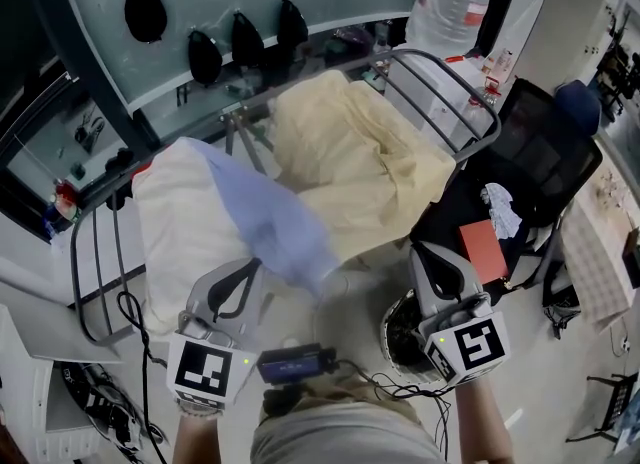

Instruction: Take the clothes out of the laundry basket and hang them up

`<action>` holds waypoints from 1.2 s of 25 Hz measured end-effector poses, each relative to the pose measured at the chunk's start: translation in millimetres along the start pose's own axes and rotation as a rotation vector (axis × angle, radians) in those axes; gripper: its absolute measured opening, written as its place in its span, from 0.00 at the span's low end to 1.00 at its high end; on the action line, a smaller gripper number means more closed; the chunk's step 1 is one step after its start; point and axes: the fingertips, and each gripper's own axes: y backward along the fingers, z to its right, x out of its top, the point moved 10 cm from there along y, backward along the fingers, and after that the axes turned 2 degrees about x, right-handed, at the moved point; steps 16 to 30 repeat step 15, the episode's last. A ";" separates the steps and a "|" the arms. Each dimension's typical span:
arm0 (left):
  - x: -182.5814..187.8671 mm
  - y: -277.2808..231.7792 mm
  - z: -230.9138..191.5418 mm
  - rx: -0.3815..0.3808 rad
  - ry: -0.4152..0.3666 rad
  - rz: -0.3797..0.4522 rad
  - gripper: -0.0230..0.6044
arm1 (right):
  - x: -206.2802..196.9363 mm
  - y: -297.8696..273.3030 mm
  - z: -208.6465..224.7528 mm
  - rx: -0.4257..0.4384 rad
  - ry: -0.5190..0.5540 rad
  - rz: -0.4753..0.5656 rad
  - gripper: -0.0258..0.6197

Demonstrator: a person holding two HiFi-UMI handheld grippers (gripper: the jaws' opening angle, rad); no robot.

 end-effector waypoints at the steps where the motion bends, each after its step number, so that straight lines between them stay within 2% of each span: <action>1: 0.1 0.3 0.6 0.000 0.005 0.002 0.03 | 0.0 -0.4 -0.3 0.003 0.004 0.000 0.04; 9: 0.3 2.3 0.8 -0.007 0.019 0.002 0.03 | -2.6 -1.4 -2.6 0.014 0.010 -0.010 0.04; 15: -2.0 1.1 -4.0 0.002 -0.014 0.064 0.03 | -4.0 -3.3 -3.7 0.019 0.016 -0.019 0.04; 30: -2.0 1.1 -4.0 0.002 -0.014 0.064 0.03 | -4.0 -3.3 -3.7 0.019 0.016 -0.019 0.04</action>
